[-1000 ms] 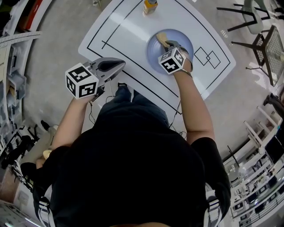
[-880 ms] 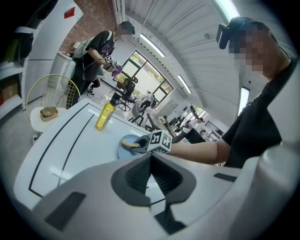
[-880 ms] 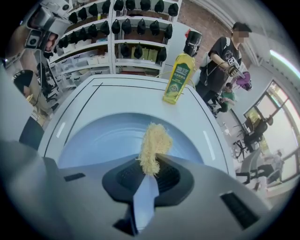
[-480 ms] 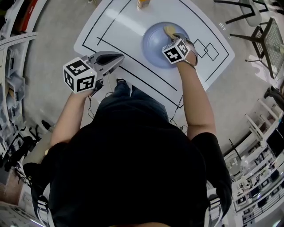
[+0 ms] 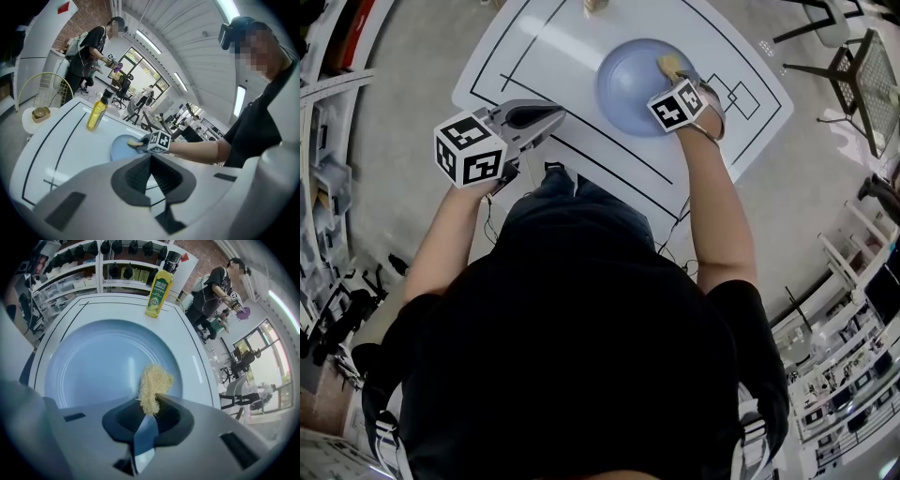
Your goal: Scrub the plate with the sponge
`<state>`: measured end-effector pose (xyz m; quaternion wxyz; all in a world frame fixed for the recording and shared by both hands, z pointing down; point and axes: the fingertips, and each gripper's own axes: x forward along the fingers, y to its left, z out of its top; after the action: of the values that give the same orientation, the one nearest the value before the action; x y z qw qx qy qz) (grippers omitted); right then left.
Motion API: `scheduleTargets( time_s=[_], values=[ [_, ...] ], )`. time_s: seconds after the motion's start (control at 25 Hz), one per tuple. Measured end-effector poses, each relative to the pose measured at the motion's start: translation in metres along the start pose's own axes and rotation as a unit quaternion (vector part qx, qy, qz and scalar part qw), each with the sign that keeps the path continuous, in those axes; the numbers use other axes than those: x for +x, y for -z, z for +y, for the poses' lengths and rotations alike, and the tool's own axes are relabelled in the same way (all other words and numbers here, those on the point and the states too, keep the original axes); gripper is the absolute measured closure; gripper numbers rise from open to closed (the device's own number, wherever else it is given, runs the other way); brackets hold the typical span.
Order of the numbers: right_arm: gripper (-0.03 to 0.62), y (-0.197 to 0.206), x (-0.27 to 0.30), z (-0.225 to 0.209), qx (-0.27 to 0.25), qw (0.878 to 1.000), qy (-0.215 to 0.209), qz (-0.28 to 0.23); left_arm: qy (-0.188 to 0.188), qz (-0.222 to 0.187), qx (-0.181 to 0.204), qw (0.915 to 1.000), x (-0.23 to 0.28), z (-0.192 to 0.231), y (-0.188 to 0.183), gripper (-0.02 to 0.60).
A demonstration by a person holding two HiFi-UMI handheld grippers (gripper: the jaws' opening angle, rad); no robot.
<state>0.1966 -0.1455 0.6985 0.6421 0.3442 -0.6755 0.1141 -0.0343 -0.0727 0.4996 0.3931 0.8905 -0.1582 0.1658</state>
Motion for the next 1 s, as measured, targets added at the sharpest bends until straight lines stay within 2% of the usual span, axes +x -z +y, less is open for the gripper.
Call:
scheduleTargets(
  time_s=[0.4, 0.68, 1.0],
  values=[
    [0.551, 0.042, -0.009, 0.027, 0.007, 0.994, -0.053, 0.090, 0.012, 0.002, 0.004, 0.9999, -0.001, -0.004, -0.001, 0.577],
    [0.549, 0.063, -0.026, 0.061, 0.014, 0.980, -0.129, 0.151, 0.016, 0.001, 0.009, 0.9998, -0.002, -0.009, -0.003, 0.575],
    [0.549, 0.060, -0.038, 0.097, 0.050, 0.963, -0.219, 0.150, 0.014, 0.001, 0.009, 0.9999, -0.006, -0.008, 0.002, 0.577]
  ],
)
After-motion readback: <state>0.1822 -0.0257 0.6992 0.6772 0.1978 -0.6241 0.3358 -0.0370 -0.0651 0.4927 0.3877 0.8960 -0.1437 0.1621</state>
